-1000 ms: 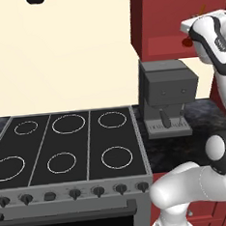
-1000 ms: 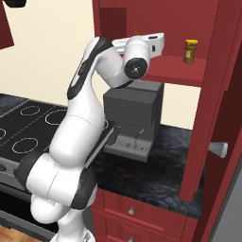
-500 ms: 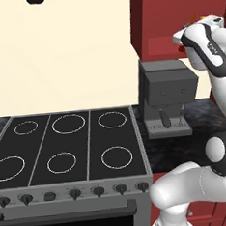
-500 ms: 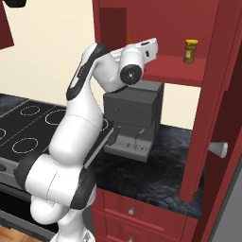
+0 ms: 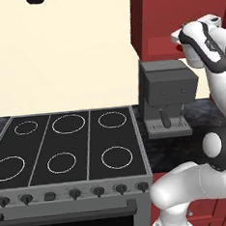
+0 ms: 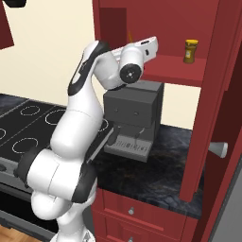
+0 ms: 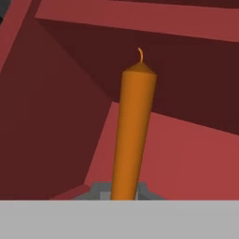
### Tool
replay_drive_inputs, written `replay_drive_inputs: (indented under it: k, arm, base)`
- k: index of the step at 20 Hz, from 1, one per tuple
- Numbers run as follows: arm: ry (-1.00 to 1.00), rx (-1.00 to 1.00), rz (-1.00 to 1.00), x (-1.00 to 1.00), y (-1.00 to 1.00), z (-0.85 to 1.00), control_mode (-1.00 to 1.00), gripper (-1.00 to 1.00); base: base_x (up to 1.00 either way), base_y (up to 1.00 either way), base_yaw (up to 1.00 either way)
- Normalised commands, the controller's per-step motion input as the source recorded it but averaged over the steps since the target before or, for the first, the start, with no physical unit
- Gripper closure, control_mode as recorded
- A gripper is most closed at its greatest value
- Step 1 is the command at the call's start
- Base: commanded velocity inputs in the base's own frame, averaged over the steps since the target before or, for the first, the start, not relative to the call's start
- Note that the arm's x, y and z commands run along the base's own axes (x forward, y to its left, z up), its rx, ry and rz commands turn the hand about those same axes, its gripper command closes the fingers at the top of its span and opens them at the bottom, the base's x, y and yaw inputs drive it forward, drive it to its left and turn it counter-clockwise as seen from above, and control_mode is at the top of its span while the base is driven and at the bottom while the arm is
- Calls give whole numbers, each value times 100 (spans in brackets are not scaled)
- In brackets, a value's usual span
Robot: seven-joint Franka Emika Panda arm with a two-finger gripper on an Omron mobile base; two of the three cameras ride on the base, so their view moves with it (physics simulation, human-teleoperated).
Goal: Pick the candle and candle from the dining table and place them in the open cabinet. Close the cabinet after placing the objects.
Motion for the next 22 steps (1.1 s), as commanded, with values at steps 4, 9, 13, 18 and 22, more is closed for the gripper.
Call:
replay_drive_inputs:
  k: [4, 9, 13, 18, 22]
  arm:
    - [6, 0, -8, 61, 0, 10, -100, 100]
    - [9, 0, -2, 41, 0, 8, -100, 100]
    - [5, 4, 0, 12, -9, 10, -100, 100]
    - [11, 12, 0, 15, -29, 25, -100, 100]
    - [1, 0, 0, 0, 0, 0, -100, 100]
  base:
    - [0, 0, 0]
    - [0, 0, 0]
    - [0, 0, 0]
    - [0, 0, 0]
    - [0, 0, 0]
